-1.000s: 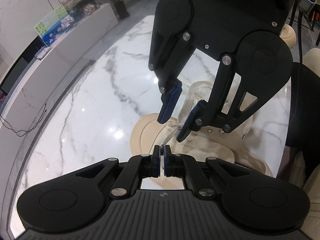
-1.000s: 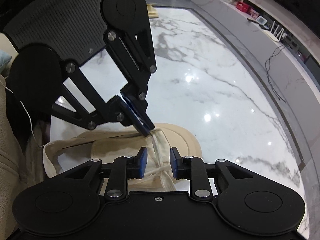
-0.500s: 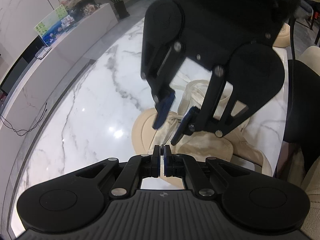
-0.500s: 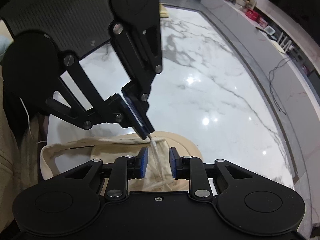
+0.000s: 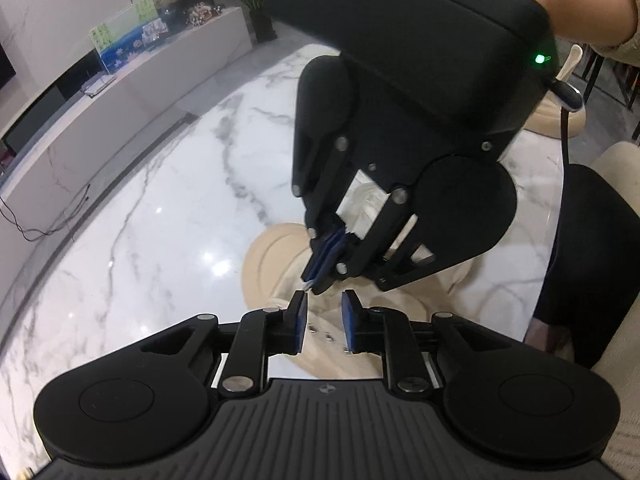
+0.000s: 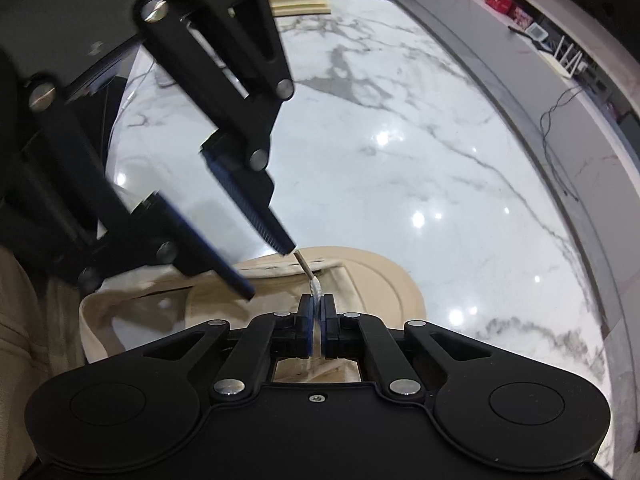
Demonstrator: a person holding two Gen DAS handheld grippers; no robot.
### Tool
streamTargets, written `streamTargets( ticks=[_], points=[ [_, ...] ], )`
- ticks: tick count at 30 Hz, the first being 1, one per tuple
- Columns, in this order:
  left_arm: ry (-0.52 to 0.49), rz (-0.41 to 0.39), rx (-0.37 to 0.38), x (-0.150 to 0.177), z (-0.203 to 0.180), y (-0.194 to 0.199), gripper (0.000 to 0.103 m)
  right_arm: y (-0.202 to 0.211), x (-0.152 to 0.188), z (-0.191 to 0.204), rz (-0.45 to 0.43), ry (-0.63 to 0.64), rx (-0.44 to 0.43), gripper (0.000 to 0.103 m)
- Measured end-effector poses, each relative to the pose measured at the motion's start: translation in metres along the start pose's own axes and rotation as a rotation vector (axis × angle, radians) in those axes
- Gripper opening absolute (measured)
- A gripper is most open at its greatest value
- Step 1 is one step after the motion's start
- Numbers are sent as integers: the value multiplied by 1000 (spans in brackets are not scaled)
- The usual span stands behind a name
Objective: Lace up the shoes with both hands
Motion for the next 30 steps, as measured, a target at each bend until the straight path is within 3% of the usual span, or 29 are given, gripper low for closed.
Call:
streamTargets(
  ticks=[9,30],
  points=[
    [106,-12,-21,3,5,-4,18,-10,3,1,45,-44,-12,2],
    [159,-20,-14,30,13,16,20,-25,-1,0,80,-20,39,2]
  ],
)
Point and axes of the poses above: each gripper's, at about its wrist camera, not at the fingertips, and y roughly against the way its jaws point, z to its left, x to its underside, the point moved 8 cm from there along -y, roughly the way its jaws point, and after that the axes turned 13 degrees about x, right-handed, at the moved point
